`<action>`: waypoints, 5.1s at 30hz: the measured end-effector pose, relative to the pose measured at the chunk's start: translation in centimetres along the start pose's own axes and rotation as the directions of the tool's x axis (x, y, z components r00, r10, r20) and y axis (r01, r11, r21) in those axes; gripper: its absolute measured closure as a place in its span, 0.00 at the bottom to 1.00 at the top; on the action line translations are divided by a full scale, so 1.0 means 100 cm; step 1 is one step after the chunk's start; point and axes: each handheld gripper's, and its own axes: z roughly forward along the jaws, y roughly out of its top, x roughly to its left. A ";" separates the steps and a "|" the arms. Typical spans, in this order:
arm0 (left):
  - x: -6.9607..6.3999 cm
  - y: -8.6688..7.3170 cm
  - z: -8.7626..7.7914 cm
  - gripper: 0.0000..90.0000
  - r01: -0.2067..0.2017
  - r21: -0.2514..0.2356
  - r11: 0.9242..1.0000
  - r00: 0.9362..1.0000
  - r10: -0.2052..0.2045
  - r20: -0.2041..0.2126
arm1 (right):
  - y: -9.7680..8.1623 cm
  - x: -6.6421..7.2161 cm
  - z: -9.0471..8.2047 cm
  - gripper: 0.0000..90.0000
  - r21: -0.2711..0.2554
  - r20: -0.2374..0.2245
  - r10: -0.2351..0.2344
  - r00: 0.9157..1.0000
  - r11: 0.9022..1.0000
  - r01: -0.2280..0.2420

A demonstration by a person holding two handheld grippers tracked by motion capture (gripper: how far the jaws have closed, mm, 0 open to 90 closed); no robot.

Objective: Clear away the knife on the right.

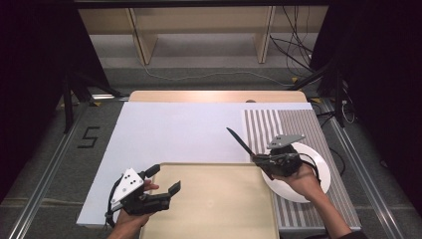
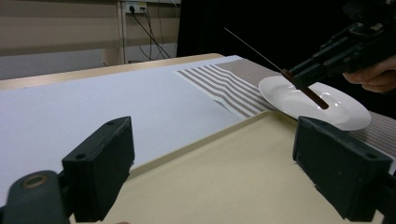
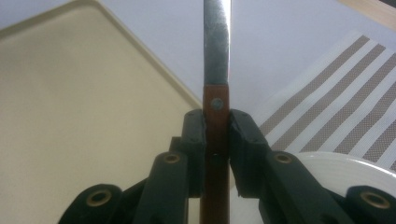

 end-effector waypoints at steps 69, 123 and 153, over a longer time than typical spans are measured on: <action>0.001 -0.001 0.000 0.14 0.000 0.008 1.000 1.000 0.000 -0.010 | -0.066 0.100 0.006 0.86 0.236 -0.172 0.086 0.981 0.971 -0.043; 0.000 -0.001 0.000 0.14 -0.006 0.005 1.000 1.000 0.006 -0.008 | -0.061 0.130 0.032 1.00 0.262 -0.241 -0.211 0.947 0.926 0.273; 0.000 0.000 0.000 0.14 -0.009 -0.001 1.000 1.000 0.009 -0.006 | -0.065 0.096 0.020 1.00 0.324 -0.109 -0.135 0.985 0.932 0.164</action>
